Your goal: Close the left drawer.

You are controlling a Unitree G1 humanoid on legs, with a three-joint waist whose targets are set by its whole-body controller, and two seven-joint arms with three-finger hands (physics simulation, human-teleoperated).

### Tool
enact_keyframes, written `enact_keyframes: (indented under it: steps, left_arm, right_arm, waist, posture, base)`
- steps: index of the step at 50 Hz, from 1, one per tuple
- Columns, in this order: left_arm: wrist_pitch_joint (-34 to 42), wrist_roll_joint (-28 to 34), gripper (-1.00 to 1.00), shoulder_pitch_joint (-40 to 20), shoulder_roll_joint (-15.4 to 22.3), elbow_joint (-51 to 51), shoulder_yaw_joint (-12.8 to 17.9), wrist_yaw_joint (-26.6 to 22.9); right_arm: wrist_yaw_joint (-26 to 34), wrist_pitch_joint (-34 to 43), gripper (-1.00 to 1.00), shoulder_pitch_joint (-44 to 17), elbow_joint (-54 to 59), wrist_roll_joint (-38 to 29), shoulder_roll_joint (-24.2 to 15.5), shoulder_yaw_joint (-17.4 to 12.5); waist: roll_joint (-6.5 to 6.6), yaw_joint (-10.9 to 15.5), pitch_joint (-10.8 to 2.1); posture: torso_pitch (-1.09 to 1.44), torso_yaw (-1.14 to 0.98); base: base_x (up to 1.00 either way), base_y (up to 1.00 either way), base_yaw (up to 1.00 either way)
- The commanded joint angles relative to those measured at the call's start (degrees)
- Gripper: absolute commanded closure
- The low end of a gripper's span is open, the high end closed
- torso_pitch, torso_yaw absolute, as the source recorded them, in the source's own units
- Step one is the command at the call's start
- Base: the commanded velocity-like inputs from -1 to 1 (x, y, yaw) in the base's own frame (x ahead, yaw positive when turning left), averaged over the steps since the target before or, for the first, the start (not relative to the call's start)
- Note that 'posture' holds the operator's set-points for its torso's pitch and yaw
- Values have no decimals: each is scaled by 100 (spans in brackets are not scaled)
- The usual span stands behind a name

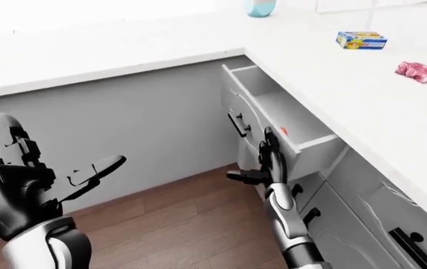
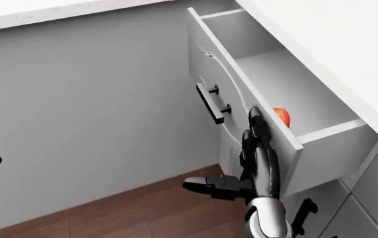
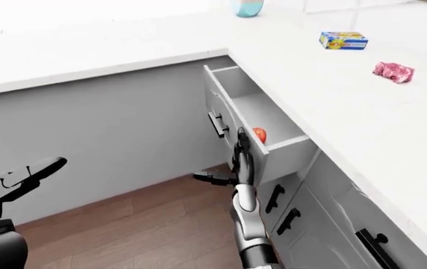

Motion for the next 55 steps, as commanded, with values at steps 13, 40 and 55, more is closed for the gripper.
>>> enact_keyframes:
  steps: [13, 40, 55]
  left_arm:
    - [-164, 23, -100, -97, 41, -128, -24, -23]
    - [-168, 28, -100, -88, 34, -138, -31, -18]
    - [-224, 83, -100, -56, -2, -105, -109, -44]
  right_arm:
    - [-455, 711, -100, 502, -1669, -7, -116, -145]
    - [-575, 630, -100, 204, -1402, 233, -553, -589]
    - [-617, 635, -100, 311, -1551, 287, -714, -745]
  waist:
    - [22, -34, -66]
    - [-9, -37, -74]
    - [-20, -26, -64]
  posture:
    - [0, 0]
    - [0, 0]
    - [0, 0]
  base:
    - [0, 0, 0]
    - [0, 0, 0]
    - [0, 0, 0]
